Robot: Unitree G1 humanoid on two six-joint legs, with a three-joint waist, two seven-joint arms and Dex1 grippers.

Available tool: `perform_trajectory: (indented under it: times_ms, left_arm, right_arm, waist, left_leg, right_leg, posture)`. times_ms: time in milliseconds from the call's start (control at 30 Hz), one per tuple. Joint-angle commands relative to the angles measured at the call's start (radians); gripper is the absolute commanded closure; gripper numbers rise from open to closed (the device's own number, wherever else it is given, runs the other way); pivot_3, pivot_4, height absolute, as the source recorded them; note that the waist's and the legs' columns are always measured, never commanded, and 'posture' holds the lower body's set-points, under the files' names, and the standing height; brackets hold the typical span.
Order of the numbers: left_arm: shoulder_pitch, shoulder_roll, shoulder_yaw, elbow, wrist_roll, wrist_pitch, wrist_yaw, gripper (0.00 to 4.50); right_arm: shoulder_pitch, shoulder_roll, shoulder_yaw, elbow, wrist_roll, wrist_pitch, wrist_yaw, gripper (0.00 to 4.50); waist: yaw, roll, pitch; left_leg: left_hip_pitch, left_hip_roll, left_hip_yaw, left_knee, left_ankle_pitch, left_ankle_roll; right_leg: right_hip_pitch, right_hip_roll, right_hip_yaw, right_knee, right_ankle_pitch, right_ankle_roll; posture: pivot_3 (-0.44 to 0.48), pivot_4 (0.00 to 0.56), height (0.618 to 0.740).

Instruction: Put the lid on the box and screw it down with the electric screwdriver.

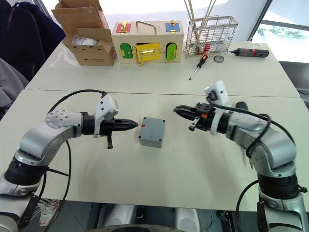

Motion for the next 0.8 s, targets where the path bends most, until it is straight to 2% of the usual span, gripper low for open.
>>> perform_trajectory:
  times_ms: [33,433,800]
  left_arm:
    - [0.013,0.013,0.036,-0.052,-0.017,-0.004,-0.001,4.50]
    - [0.052,0.001,0.055,-0.118,-0.039,0.042,0.057,4.50]
    - [0.049,0.001,0.052,-0.121,-0.039,0.046,0.068,4.50]
  right_arm:
    - [-0.021,0.020,0.055,0.003,-0.021,-0.038,0.018,4.47]
    - [-0.031,0.045,0.143,0.099,-0.109,-0.121,0.053,4.47]
    - [-0.032,0.061,0.143,0.129,-0.145,-0.133,0.058,4.47]
  waist:
    - [0.001,0.000,0.000]
    - [-0.001,0.000,0.000]
    - [0.000,0.000,0.000]
  left_leg:
    - [0.000,0.000,0.000,0.000,0.000,0.000]
    - [0.000,0.000,0.000,0.000,0.000,0.000]
    - [0.000,0.000,0.000,0.000,0.000,0.000]
  right_leg:
    - [0.000,0.000,0.000,0.000,0.000,0.000]
    - [0.000,0.000,0.000,0.000,0.000,0.000]
    - [-0.001,0.000,0.000,0.000,0.000,0.000]
  posture:
    - [0.000,0.150,0.735]
    - [0.000,0.150,0.735]
    - [0.000,0.150,0.735]
